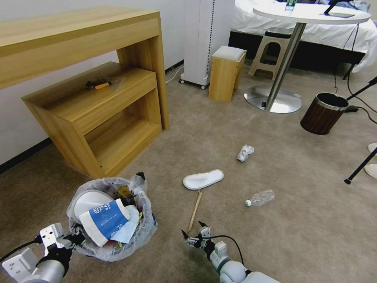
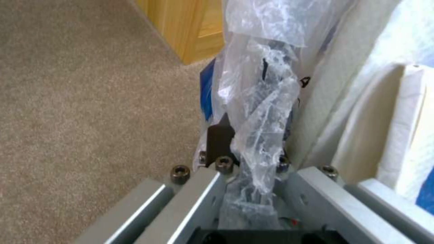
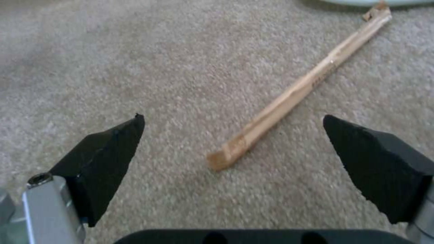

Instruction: Pick up the trash bin and place the garbage on the floor into it.

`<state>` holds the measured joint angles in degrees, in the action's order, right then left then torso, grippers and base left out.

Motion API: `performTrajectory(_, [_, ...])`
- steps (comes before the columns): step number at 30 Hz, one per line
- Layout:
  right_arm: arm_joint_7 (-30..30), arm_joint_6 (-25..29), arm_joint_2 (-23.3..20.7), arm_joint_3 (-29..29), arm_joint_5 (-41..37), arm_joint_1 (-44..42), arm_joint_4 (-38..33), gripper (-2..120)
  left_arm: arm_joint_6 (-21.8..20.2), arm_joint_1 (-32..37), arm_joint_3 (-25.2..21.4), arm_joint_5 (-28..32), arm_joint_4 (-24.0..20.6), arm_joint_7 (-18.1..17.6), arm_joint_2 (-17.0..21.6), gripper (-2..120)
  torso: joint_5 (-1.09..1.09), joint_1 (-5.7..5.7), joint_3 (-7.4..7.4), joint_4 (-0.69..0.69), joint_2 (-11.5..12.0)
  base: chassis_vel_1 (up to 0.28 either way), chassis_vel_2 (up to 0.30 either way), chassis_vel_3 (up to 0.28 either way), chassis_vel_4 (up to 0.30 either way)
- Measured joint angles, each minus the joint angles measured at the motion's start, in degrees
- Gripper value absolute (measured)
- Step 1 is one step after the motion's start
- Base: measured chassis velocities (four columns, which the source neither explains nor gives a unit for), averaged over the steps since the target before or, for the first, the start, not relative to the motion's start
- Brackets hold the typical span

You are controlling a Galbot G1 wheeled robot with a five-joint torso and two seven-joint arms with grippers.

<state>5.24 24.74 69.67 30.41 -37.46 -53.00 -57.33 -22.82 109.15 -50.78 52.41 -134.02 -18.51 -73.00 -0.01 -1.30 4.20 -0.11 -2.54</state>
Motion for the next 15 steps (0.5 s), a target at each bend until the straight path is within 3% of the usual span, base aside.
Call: performTrajectory(15, [1.9, -0.2, 2.0, -3.8, 1.7, -1.5, 0.5, 100, 0.4, 0.8, 0.2, -0.1, -1.1, 0.3, -0.3, 0, -0.06, 0.00, -0.01, 0.01, 0.0, 0.000, 0.000, 0.000, 0.000])
